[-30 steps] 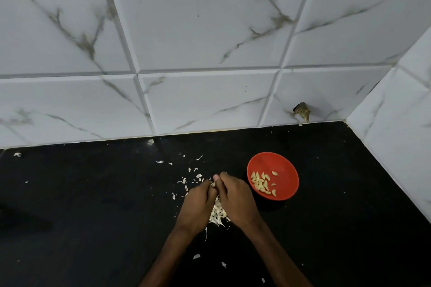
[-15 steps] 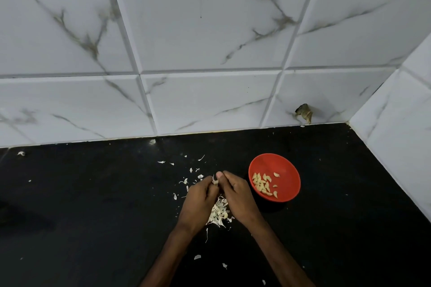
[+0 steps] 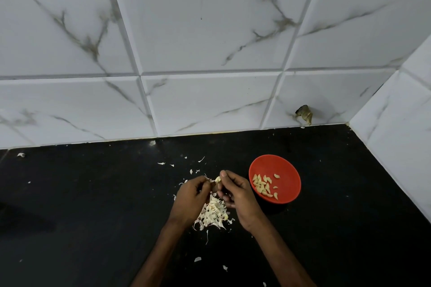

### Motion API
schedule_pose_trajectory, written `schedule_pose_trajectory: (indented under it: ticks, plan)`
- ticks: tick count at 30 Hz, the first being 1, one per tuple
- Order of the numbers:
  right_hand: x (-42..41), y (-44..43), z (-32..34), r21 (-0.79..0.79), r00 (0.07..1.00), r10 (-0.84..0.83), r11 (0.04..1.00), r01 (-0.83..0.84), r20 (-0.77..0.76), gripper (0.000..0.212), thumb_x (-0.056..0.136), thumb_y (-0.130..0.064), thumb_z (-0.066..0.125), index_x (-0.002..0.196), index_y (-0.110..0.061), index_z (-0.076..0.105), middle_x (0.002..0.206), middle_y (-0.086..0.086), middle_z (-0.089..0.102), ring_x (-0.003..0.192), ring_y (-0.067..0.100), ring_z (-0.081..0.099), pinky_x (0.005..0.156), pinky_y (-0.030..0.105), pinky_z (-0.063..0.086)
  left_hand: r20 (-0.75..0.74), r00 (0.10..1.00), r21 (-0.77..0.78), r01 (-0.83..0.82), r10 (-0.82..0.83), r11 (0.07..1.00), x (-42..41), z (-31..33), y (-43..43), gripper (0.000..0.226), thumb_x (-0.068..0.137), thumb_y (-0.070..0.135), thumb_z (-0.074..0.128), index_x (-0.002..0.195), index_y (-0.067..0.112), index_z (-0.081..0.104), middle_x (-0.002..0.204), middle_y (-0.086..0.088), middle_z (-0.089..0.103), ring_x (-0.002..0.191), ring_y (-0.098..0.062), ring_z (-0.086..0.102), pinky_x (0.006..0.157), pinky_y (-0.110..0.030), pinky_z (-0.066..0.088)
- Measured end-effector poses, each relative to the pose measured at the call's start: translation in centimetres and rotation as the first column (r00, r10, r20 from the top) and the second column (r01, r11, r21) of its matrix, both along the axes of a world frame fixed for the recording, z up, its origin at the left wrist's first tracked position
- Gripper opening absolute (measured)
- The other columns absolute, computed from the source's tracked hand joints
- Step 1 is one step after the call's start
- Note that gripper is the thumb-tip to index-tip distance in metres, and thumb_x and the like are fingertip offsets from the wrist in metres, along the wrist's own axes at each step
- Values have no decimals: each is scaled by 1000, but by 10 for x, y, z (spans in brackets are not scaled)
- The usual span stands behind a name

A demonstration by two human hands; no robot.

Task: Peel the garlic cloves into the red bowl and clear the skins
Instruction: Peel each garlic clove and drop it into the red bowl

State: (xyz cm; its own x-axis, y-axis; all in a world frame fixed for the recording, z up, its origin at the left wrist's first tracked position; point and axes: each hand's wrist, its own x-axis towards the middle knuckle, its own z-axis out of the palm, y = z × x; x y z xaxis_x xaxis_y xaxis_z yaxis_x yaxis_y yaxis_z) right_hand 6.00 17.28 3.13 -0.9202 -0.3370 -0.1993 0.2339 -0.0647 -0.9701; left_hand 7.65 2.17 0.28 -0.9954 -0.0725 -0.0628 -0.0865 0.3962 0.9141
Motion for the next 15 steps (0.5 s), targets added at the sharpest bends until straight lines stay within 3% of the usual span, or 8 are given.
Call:
schedule_pose_trajectory:
  ticks: [3, 5, 7, 10, 12, 15]
  plan:
    - [-1, 4, 0, 7, 1000, -10, 1000, 10, -21, 31, 93, -45, 57, 75, -22, 67, 68, -1, 57, 56, 5, 41, 46, 15, 29, 36, 999, -296, 48, -39, 954, -2, -9, -4, 29, 103, 25, 49, 79, 18, 64, 59, 5, 60, 53, -7, 54, 57, -29, 45]
    - [-1, 6, -2, 19, 998, 0, 1000, 1, -55, 31, 95, -43, 56, 78, -21, 69, 70, 1, 58, 57, 6, 42, 47, 16, 31, 108, 991, -529, 119, -73, 840, -4, -16, -6, 36, 104, 38, 44, 82, 17, 63, 70, 0, 66, 67, -18, 63, 69, -35, 51]
    - [-2, 6, -1, 21, 997, 5, 1000, -4, -76, 29, 95, -41, 57, 79, -21, 71, 72, 2, 59, 58, 5, 44, 49, 15, 33, 170, 981, -652, 185, -96, 735, -5, -23, -9, 49, 105, 50, 38, 82, 15, 64, 77, -2, 67, 73, -22, 64, 71, -35, 51]
    - [-4, 5, -1, 15, 995, 5, 1000, -4, -104, 28, 95, -38, 59, 82, -16, 70, 70, -2, 60, 58, 3, 46, 52, 12, 38, 220, 968, -756, 249, -124, 606, -6, -31, -9, 57, 102, 60, 35, 83, 16, 64, 78, -1, 66, 78, -22, 66, 67, -31, 45]
    - [-6, 6, -1, 48, 989, 14, 999, -7, -149, 27, 95, -35, 62, 84, -12, 69, 71, -1, 58, 59, 3, 46, 55, 12, 38, 240, 965, -796, 260, -108, 547, -6, -32, -9, 62, 97, 71, 36, 76, 18, 61, 68, 4, 58, 69, -17, 62, 62, -29, 39]
    - [-8, 8, -5, 124, 979, 23, 992, 3, -204, 25, 99, -26, 62, 85, -5, 66, 71, -3, 58, 62, 3, 48, 61, 16, 41, 194, 980, -793, 185, -47, 581, -2, -25, -12, 71, 87, 83, 32, 74, 19, 60, 63, 7, 57, 61, -10, 56, 64, -28, 48]
